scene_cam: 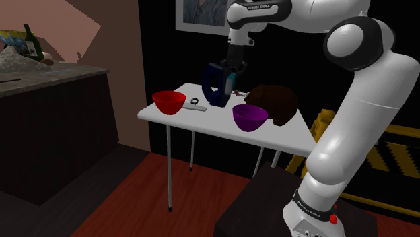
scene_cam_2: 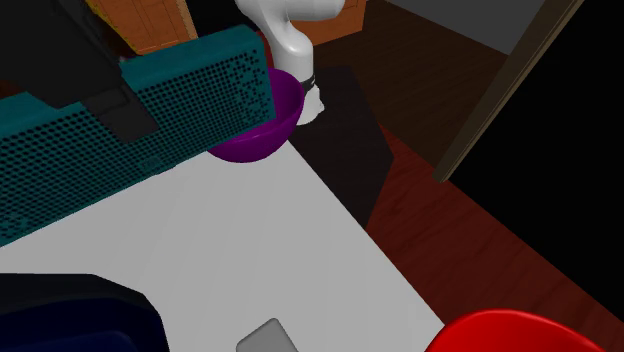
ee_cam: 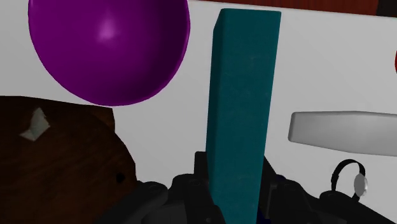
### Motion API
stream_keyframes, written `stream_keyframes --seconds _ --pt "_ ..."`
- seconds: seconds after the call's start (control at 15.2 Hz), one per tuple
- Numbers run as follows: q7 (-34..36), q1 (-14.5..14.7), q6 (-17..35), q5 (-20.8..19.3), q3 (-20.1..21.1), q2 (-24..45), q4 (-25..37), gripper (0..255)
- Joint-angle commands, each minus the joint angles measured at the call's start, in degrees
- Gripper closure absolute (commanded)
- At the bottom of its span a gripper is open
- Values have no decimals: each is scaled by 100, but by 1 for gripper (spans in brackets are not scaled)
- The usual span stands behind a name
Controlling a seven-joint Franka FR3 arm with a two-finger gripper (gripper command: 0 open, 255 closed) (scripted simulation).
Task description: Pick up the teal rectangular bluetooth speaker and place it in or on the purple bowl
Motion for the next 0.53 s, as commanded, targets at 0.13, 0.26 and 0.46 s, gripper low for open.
stream_keyframes --seconds 0.13,0.26,0.46 --pt "25 8 -210 -9 8 -195 16 255" --pt "48 16 -200 -30 21 -663 -461 255" --pt "85 23 -244 -55 43 -1343 -1095 255"
